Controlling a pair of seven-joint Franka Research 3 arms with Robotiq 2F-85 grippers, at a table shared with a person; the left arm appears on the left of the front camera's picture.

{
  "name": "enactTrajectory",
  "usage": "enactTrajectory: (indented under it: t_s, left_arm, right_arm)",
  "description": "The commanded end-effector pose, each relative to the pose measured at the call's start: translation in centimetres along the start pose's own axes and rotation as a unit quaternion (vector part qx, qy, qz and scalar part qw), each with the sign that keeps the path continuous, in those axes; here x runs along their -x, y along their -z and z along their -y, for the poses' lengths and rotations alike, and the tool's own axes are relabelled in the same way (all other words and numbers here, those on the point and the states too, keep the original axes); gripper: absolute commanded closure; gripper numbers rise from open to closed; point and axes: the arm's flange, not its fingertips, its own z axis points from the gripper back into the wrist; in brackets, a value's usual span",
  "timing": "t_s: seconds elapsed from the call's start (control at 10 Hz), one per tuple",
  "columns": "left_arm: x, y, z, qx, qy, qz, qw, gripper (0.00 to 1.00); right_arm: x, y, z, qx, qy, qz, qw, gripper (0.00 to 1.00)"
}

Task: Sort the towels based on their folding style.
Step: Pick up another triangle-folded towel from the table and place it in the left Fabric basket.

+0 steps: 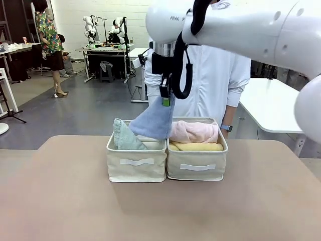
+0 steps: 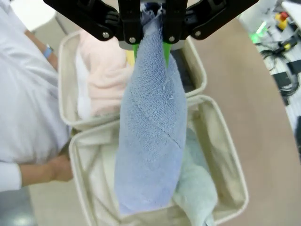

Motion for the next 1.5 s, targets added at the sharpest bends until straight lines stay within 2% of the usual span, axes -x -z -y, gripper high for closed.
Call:
enactTrajectory:
  t_s: [0.0,0.3,0.5,0.8,1.1,1.4]
  left_arm:
    - [-0.1,0.0,0.2,-0.005,0.014,0.01,1.0,0.0]
    - [-0.1,0.0,0.2,-0.005,0.014,0.01,1.0,0.0]
    - [-0.1,0.0,0.2,-0.005,0.014,0.01,1.0,0.0]
    - [-0.1,0.0,0.2,-0.005,0.014,0.01,1.0,0.0]
    - [-0.1,0.0,0.2,-0.005,0.014,0.01,1.0,0.0]
    - [-0.1,0.0,0.2,-0.005,0.014,0.01,1.0,0.0]
  right_arm:
    - [-3.1,-0.6,2.3,-0.013,-0.029,0.011,0.999,0.84]
    - [-4.0,1.9,3.8,-0.039,-0.043,0.017,0.998,0.84]
    - [-4.5,2.9,4.2,-0.049,-0.054,0.039,0.997,0.84]
    - [-4.9,1.9,3.1,-0.018,-0.067,0.068,0.995,0.84]
    - [-5.2,2.6,3.7,-0.036,-0.063,0.057,0.996,0.84]
    - [-5.3,4.1,4.9,-0.067,-0.06,0.008,0.996,0.84]
